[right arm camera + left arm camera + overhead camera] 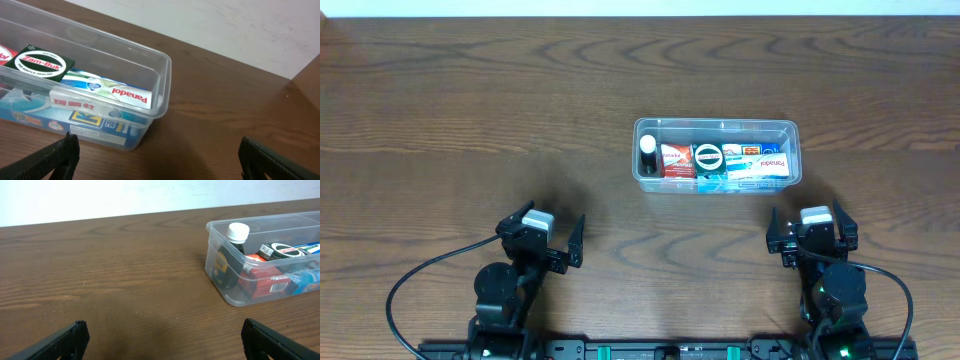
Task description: Pack container
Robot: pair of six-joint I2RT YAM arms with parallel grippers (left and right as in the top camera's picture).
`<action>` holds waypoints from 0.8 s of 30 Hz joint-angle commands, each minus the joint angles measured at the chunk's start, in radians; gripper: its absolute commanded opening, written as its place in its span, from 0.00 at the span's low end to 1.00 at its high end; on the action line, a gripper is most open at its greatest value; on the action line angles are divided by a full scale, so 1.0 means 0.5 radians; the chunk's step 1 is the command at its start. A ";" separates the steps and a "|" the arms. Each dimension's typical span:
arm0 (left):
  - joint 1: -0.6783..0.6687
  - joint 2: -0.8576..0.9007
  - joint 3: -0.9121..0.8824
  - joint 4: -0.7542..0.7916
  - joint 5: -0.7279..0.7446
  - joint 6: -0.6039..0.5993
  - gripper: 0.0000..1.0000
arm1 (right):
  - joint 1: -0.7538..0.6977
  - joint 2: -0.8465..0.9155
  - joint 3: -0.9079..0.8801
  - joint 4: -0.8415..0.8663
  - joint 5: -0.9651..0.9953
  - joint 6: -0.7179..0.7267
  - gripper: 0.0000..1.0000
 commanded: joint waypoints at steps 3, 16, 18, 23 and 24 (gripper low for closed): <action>0.011 -0.073 -0.026 -0.073 0.034 0.014 0.98 | 0.012 0.002 0.014 -0.031 0.016 0.024 0.99; 0.012 -0.358 -0.026 -0.091 0.034 0.014 0.98 | 0.011 -0.253 0.014 -0.031 0.016 0.025 0.99; 0.012 -0.358 -0.026 -0.090 0.034 0.014 0.98 | 0.011 -0.290 0.014 -0.031 0.016 0.025 0.99; 0.013 -0.358 -0.026 -0.090 0.034 0.014 0.98 | 0.000 -0.379 0.010 -0.019 0.017 0.025 0.99; 0.013 -0.358 -0.026 -0.091 0.034 0.014 0.98 | -0.001 -0.379 0.010 -0.021 0.017 0.025 0.99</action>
